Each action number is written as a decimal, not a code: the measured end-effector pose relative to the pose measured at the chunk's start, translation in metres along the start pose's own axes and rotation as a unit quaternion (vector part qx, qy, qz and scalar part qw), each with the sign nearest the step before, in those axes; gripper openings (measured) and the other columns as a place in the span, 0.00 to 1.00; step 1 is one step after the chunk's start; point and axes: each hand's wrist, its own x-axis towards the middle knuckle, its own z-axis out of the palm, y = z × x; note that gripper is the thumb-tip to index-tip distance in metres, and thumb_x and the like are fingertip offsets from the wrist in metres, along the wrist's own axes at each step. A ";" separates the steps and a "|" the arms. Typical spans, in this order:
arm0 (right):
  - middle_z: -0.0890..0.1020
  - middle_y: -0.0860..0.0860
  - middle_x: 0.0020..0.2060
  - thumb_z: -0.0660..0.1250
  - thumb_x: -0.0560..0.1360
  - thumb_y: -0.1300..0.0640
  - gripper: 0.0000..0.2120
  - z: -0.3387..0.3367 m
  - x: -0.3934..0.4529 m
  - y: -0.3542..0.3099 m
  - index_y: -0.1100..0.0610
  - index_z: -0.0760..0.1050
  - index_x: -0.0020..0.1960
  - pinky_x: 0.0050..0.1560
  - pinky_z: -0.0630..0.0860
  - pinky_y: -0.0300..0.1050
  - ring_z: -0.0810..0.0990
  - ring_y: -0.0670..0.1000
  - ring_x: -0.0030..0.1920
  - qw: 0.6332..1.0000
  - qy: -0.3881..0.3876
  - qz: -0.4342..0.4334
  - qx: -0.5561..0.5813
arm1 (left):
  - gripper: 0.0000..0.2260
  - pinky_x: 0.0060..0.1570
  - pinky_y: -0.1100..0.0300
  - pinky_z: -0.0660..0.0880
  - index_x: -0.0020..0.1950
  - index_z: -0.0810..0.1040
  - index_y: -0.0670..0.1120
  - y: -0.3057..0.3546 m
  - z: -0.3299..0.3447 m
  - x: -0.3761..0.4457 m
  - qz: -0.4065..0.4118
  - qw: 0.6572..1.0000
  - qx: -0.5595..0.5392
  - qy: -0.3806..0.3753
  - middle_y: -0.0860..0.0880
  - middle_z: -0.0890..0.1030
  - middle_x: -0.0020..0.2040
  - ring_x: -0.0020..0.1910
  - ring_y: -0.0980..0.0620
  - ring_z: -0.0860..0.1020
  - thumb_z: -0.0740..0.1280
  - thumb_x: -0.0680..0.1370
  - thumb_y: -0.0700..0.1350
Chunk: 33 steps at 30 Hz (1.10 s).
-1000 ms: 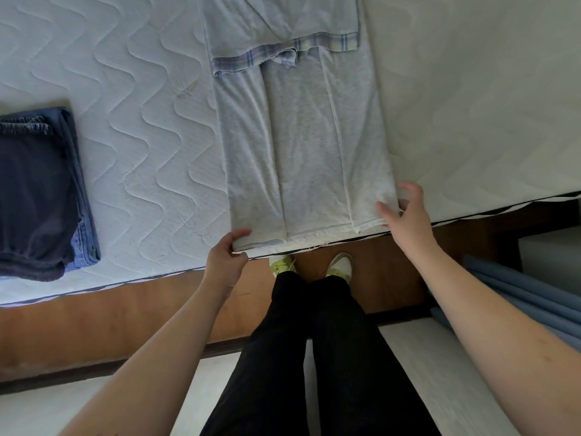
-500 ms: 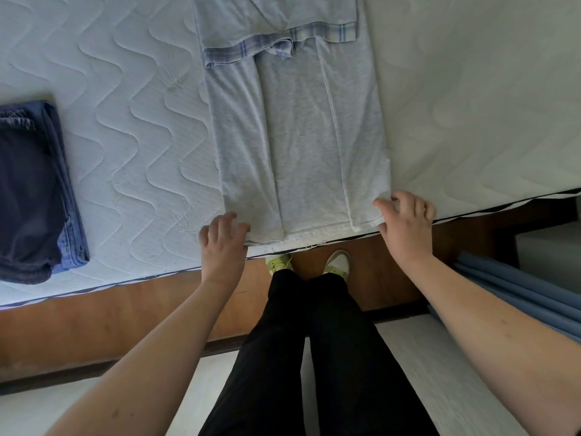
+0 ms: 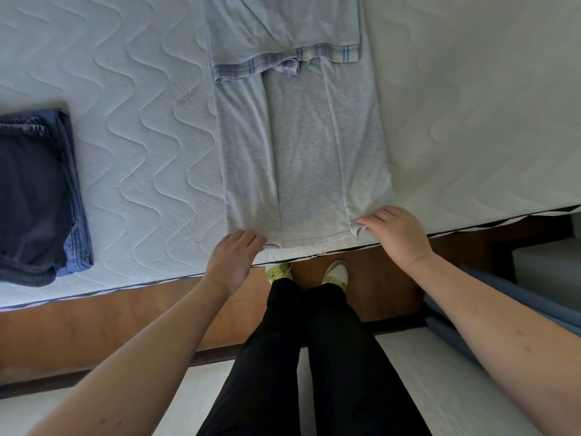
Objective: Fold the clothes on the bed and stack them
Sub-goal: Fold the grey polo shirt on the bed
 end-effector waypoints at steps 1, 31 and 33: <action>0.81 0.53 0.37 0.79 0.58 0.69 0.21 -0.007 0.001 -0.003 0.57 0.82 0.49 0.42 0.78 0.48 0.80 0.57 0.38 1.000 -0.004 0.004 -0.002 | 0.14 0.37 0.55 0.76 0.51 0.83 0.42 0.001 -0.006 0.000 -0.001 1.000 0.001 -0.002 0.46 0.80 0.40 0.36 0.43 0.78 0.77 0.68 0.33; 0.80 0.50 0.36 0.68 0.77 0.51 0.06 -0.210 -0.003 -0.067 0.53 0.78 0.49 0.33 0.72 0.46 0.80 0.53 0.38 0.990 -0.137 -0.021 0.036 | 0.11 0.48 0.54 0.75 0.62 0.77 0.53 0.075 -0.184 -0.029 -0.052 0.986 -0.076 -0.136 0.53 0.82 0.53 0.53 0.49 0.79 0.62 0.81 0.44; 0.81 0.49 0.39 0.66 0.79 0.54 0.05 -0.223 0.016 -0.062 0.53 0.79 0.51 0.36 0.70 0.44 0.79 0.52 0.42 0.985 -0.164 -0.026 0.041 | 0.10 0.50 0.54 0.75 0.62 0.78 0.52 0.065 -0.195 -0.009 -0.059 0.987 -0.079 -0.125 0.52 0.81 0.54 0.54 0.49 0.79 0.61 0.82 0.46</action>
